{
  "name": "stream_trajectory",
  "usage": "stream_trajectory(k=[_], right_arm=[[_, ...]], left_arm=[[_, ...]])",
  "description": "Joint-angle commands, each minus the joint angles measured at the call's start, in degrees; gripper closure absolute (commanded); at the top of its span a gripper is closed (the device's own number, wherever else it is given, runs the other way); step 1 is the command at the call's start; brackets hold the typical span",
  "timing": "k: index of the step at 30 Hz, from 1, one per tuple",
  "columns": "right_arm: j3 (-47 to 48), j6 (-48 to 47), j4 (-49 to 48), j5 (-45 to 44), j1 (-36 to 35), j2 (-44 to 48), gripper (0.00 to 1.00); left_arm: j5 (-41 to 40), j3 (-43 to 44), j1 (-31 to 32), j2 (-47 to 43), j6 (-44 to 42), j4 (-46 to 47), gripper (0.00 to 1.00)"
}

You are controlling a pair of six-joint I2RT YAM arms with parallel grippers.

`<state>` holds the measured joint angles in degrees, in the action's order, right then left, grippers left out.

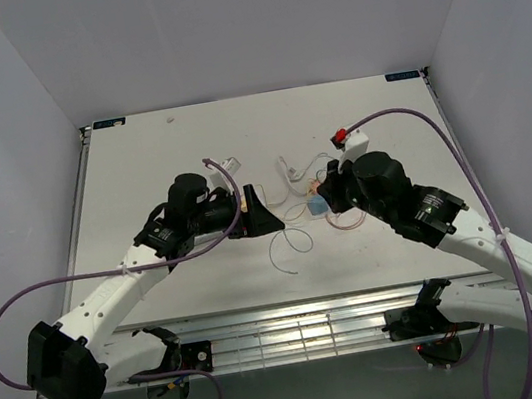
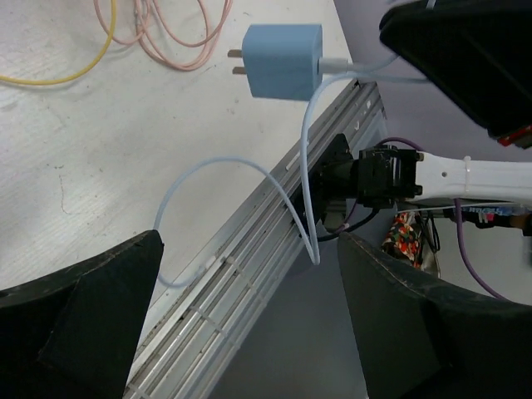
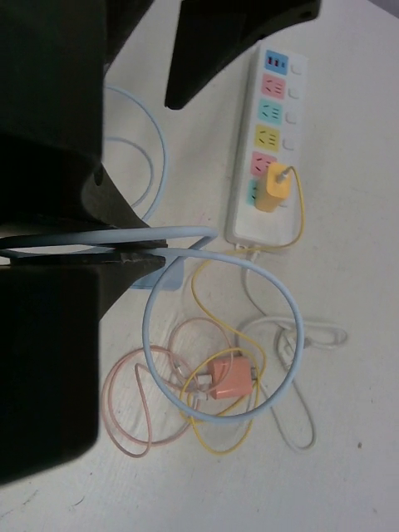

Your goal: Insert the plug

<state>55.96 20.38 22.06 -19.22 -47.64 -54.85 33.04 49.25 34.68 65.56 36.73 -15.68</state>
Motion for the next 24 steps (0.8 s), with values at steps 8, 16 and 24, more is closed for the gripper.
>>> stream_trajectory(k=[8,16,24], right_arm=[[2.4,-5.5,-3.1,16.4,0.0,0.4,0.92],[3.4,-3.7,-4.4,29.6,0.0,0.1,0.92],[5.1,-2.5,-3.8,36.8,0.0,0.3,0.92]], left_arm=[[-6.6,3.0,8.6,2.8,-6.0,5.0,0.02],[-7.8,2.4,12.0,5.4,-9.9,10.0,0.02],[-5.3,-1.1,12.4,1.3,-18.1,11.7,0.02]])
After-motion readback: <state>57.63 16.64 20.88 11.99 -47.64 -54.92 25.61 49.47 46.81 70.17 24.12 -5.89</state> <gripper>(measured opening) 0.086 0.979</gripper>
